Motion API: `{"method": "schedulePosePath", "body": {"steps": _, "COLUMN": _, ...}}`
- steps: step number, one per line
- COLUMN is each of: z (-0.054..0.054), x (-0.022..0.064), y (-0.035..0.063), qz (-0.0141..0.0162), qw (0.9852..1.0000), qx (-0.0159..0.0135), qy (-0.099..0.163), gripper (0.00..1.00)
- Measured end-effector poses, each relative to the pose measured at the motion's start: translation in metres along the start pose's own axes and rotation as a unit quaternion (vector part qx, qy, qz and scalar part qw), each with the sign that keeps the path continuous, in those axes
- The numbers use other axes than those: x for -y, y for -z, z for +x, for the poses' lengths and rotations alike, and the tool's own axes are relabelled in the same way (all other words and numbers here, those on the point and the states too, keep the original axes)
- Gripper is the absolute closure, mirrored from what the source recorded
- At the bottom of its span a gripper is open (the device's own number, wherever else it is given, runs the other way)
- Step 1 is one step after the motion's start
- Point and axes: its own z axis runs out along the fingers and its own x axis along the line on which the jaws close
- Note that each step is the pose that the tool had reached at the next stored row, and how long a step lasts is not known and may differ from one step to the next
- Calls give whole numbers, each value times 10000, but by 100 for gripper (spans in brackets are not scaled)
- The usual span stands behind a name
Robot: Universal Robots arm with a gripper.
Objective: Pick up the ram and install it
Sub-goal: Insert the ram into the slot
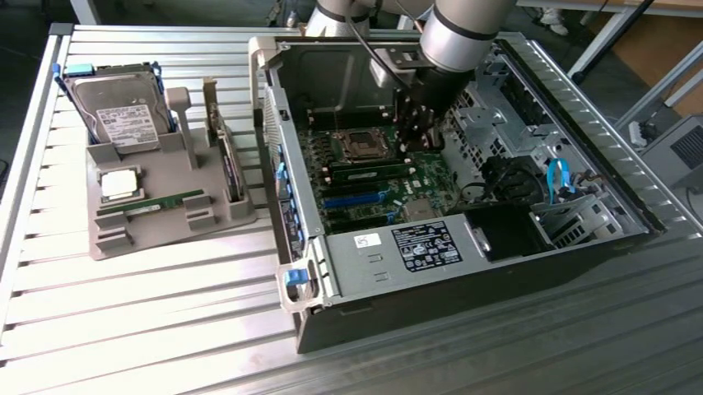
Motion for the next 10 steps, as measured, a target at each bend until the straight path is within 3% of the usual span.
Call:
{"method": "schedulePosePath", "body": {"steps": 3, "z": 4, "x": 203, "y": 5, "qz": -37, "qw": 10000, "qx": -2, "qy": 7, "gripper": 91}}
{"method": "schedulePosePath", "body": {"steps": 6, "z": 6, "x": 292, "y": 9, "qz": -50, "qw": 10000, "qx": -2, "qy": 11, "gripper": 91}}
{"method": "schedulePosePath", "body": {"steps": 9, "z": 9, "x": 447, "y": 15, "qz": -76, "qw": 10000, "qx": -2, "qy": 23, "gripper": 91}}
{"method": "schedulePosePath", "body": {"steps": 10, "z": 8, "x": 452, "y": 16, "qz": -77, "qw": 10000, "qx": -2, "qy": 23, "gripper": 91}}
